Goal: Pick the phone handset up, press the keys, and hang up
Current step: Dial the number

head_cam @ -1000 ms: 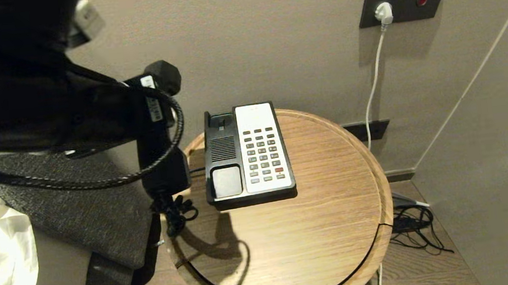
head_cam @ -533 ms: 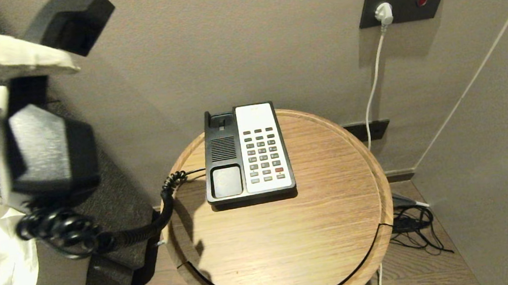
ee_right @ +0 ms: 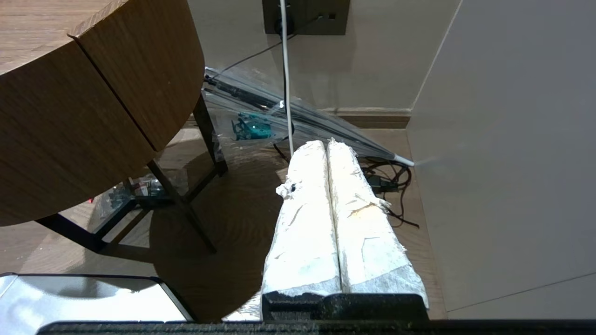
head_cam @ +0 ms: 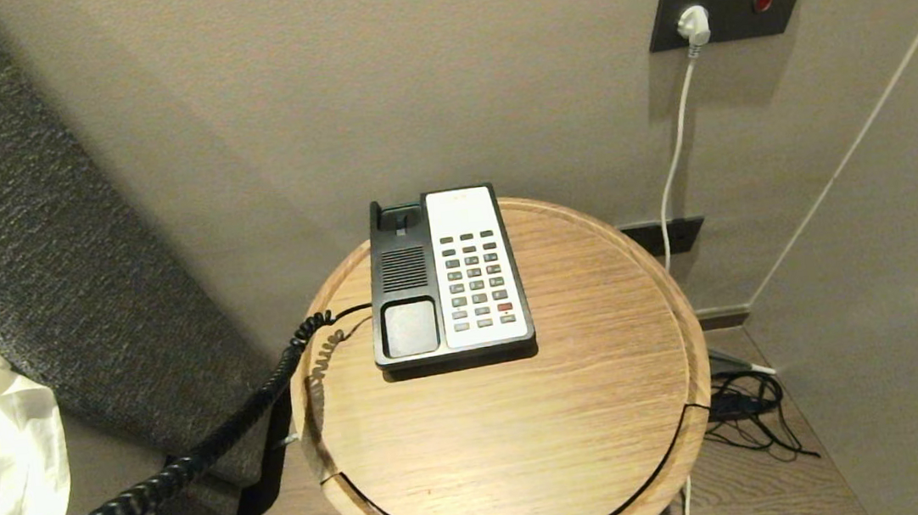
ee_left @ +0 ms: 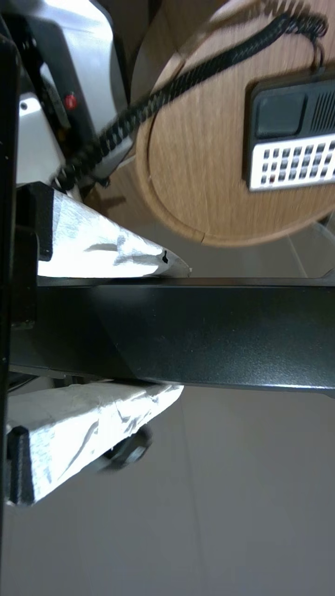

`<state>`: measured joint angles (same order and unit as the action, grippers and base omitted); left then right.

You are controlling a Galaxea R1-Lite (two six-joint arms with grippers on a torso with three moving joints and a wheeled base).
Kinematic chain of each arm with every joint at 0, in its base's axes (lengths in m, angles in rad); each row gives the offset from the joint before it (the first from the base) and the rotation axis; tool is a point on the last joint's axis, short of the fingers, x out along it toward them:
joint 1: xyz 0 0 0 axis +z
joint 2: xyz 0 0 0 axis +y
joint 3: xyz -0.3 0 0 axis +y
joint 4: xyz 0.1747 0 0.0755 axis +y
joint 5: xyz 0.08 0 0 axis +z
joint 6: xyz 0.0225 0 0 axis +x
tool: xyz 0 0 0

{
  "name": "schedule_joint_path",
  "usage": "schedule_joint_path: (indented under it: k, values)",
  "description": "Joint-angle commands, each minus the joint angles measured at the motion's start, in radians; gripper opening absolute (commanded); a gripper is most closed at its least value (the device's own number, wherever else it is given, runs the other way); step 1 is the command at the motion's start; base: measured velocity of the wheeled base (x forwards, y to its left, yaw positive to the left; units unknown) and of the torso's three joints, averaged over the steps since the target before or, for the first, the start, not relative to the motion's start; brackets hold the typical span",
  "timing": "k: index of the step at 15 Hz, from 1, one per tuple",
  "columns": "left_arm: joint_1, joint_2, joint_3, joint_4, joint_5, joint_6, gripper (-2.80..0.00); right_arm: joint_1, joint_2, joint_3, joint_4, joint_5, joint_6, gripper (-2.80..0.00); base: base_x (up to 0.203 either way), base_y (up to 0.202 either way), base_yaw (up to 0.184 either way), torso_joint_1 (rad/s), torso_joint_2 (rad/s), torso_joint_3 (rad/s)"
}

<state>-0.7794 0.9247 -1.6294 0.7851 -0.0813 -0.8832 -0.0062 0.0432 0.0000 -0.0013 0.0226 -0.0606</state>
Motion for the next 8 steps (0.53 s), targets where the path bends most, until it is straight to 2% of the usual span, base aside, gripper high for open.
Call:
schedule_joint_path:
  k: [1, 8]
  values:
    - [0.002, -0.038, 0.002, -0.002, -0.009, -0.008, -2.80, 0.000, 0.000, 0.000, 0.000, 0.000, -0.001, -2.80, 0.000, 0.000, 0.000, 0.000, 0.00, 0.000]
    - [0.001, -0.043, 0.013, -0.003, -0.011, -0.008, -2.80, 0.000, 0.000, 0.000, 0.000, 0.000, -0.001, -2.80, 0.000, 0.000, 0.000, 0.000, 0.00, 0.000]
